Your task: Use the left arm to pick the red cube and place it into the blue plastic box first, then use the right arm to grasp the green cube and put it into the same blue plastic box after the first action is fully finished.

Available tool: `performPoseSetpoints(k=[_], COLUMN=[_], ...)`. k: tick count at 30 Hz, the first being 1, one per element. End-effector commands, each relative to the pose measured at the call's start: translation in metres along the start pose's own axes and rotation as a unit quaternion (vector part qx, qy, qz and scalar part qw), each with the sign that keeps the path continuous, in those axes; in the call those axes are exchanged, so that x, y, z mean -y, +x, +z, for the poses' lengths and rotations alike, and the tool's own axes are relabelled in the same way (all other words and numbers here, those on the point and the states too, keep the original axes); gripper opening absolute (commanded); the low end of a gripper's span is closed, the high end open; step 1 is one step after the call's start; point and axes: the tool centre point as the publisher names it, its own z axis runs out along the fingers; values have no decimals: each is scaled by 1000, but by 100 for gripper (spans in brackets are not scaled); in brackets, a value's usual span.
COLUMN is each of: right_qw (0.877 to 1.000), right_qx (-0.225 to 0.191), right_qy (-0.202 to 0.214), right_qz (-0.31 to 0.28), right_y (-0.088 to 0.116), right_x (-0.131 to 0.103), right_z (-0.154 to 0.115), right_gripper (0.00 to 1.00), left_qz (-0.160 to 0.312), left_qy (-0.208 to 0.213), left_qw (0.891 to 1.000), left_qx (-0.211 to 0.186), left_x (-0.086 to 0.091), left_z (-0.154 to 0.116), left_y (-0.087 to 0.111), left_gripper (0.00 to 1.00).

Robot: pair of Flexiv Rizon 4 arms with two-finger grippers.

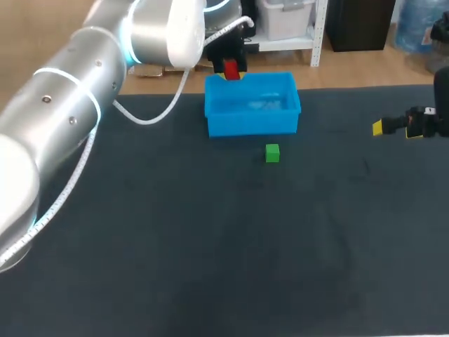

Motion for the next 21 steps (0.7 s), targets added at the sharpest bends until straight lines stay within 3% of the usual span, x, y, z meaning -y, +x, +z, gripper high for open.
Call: performPoseSetpoints(k=[1, 12, 21], right_qw=[1000, 1000, 1000], right_qx=[0, 0, 0], right_qy=[0, 0, 0], right_qz=[0, 0, 0], right_y=[0, 0, 0], right_x=[0, 0, 0], right_z=[0, 0, 0], right_gripper=[100, 100, 100], left_qz=[-3, -6, -3], left_qy=[-4, -12, -16], left_qw=[999, 999, 998], left_qx=[-50, -49, -63], left_x=[0, -6, -7], left_z=[16, 31, 49], left_y=[-18, -27, -17], left_gripper=[0, 0, 0])
